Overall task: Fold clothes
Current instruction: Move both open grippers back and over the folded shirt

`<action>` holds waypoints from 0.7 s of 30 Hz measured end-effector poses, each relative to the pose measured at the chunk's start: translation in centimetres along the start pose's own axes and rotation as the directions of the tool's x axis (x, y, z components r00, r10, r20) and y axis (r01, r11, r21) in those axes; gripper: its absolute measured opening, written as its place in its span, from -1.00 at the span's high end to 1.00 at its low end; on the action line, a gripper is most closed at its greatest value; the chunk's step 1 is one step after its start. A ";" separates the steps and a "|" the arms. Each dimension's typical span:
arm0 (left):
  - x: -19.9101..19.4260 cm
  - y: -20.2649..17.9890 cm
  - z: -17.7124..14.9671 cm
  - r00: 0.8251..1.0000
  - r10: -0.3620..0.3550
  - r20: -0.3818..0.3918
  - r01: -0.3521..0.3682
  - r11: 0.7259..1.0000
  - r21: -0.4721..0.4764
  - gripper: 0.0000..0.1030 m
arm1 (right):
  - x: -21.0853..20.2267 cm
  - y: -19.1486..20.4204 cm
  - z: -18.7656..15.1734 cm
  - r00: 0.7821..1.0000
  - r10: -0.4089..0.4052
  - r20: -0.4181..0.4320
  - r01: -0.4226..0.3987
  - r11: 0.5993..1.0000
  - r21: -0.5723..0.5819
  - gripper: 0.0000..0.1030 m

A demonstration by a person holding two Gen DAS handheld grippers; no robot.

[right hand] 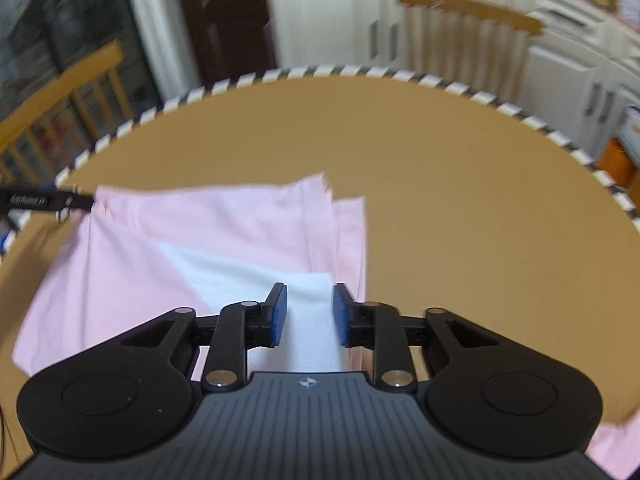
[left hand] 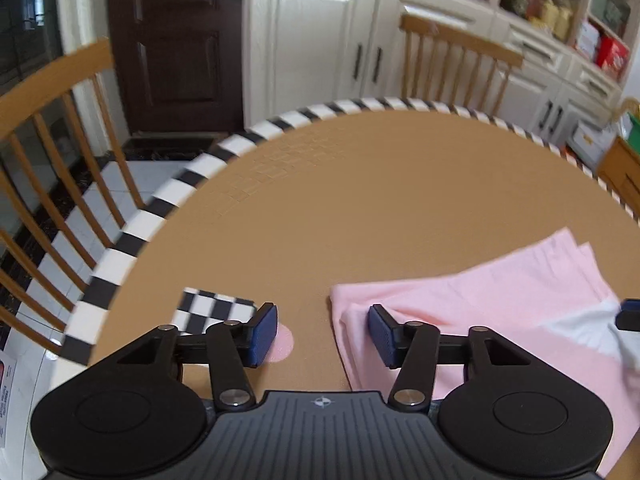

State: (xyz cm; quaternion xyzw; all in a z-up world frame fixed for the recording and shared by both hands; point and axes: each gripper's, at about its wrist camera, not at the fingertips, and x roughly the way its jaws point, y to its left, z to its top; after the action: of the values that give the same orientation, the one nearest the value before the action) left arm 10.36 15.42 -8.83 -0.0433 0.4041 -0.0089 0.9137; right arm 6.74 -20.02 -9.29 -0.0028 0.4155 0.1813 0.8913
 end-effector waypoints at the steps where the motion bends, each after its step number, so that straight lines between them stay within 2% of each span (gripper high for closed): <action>1: -1.1 -0.1 -0.3 1.000 -0.027 0.012 0.027 0.999 -0.027 -0.04 | -0.7 0.5 -0.4 1.000 0.025 0.015 -0.025 1.000 0.006 0.45; 4: -3.8 -0.7 -1.9 0.995 -0.094 0.019 0.095 0.992 -0.088 -0.08 | -1.3 2.1 -2.4 1.000 0.029 0.006 -0.029 0.999 -0.038 0.23; 7: -5.0 -1.7 -4.6 0.996 -0.086 -0.035 0.081 0.989 -0.122 -0.08 | -0.8 2.8 -4.5 0.999 -0.006 -0.043 0.002 0.997 -0.076 0.22; 10: -5.9 -2.0 -7.3 0.992 -0.078 -0.102 0.055 0.976 -0.212 -0.08 | -3.1 1.5 -4.9 1.000 -0.010 0.009 0.010 1.000 0.017 0.25; 11: -6.5 -2.1 -8.1 0.991 -0.081 -0.106 0.053 0.968 -0.244 -0.08 | -4.3 0.9 -5.0 0.999 -0.003 0.034 0.001 0.999 0.051 0.19; 14: -7.8 -2.6 -10.6 0.986 -0.111 -0.123 0.065 0.942 -0.331 -0.25 | -8.0 -0.6 -5.7 0.997 0.010 0.079 -0.018 0.995 0.102 0.12; 15: -7.8 -2.8 -11.4 0.985 -0.115 -0.126 0.065 0.935 -0.349 -0.31 | -9.0 -1.2 -6.1 0.996 0.006 0.084 -0.016 0.993 0.115 0.08; 18: -8.1 -3.3 -11.9 0.991 -0.084 -0.104 0.043 0.937 -0.345 -0.32 | -11.6 -2.7 -7.7 0.996 0.026 0.088 -0.041 0.984 0.175 -0.08; 20: -8.0 -3.4 -11.8 0.992 -0.074 -0.106 0.032 0.935 -0.354 -0.25 | -12.7 -3.6 -8.8 0.995 0.053 0.081 -0.070 0.970 0.233 -0.09; 21: -7.8 -3.5 -11.7 0.987 -0.098 -0.124 0.046 0.928 -0.369 0.13 | -13.2 -3.9 -9.3 0.995 0.064 0.078 -0.082 0.962 0.260 -0.09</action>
State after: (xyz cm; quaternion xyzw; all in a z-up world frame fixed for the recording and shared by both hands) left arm -3.46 11.44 -10.67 -0.2263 0.4601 0.0299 0.8580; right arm -6.64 -29.39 -6.12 0.1372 0.4047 0.1574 0.8903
